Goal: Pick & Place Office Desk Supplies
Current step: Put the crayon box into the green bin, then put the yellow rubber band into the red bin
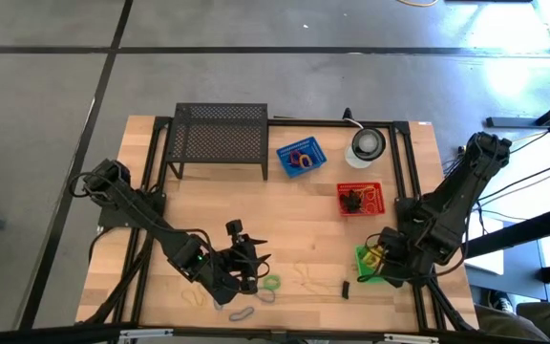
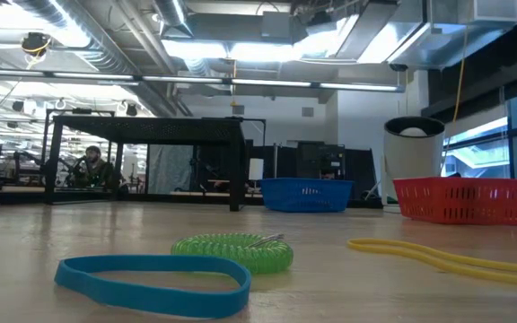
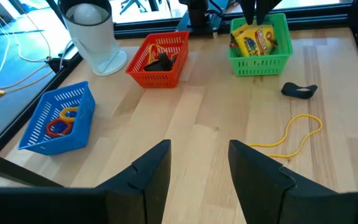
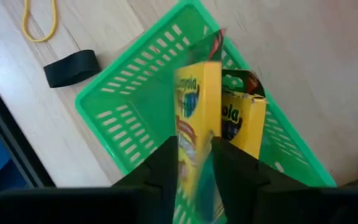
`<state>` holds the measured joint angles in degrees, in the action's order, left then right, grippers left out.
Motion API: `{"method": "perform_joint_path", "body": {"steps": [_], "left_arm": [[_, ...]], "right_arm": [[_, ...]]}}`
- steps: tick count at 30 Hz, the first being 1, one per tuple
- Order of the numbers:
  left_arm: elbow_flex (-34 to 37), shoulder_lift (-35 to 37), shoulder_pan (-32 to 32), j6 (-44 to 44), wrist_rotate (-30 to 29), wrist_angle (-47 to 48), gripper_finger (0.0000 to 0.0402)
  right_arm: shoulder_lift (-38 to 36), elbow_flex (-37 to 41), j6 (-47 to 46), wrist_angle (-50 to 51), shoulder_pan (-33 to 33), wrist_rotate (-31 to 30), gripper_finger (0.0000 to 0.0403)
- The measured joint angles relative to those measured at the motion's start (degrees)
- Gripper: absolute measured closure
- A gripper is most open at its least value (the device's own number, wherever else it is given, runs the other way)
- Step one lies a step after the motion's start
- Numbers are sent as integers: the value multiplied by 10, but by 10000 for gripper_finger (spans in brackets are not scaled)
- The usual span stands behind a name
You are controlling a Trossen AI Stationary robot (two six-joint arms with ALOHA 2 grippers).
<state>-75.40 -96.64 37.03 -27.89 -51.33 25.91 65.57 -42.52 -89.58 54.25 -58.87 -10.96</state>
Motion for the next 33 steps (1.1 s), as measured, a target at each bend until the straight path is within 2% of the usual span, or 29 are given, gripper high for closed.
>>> {"method": "perform_joint_path", "body": {"steps": [12, 14, 19, 24, 26, 29, 33], "left_arm": [[0, 0, 0, 1, 9, 0, 245], [0, 0, -2, -2, 49, 3, 242], [0, -16, -6, -76, 201, 51, 226], [0, -56, 7, -197, 415, 150, 213], [0, -72, 22, -242, 483, 179, 213], [0, -86, 45, -294, 527, 186, 213], [0, -93, 73, -347, 525, 194, 212]], "right_arm": [[5, 0, 17, 0, 10, -1, 266], [5, 0, 25, -2, 14, -1, 260], [5, 0, 30, -10, 17, -1, 252], [5, 0, 31, -20, 17, -1, 250], [5, 0, 31, -22, 17, -2, 250], [5, 0, 31, -24, 18, -2, 250], [5, 0, 31, -24, 18, -8, 250]]}}
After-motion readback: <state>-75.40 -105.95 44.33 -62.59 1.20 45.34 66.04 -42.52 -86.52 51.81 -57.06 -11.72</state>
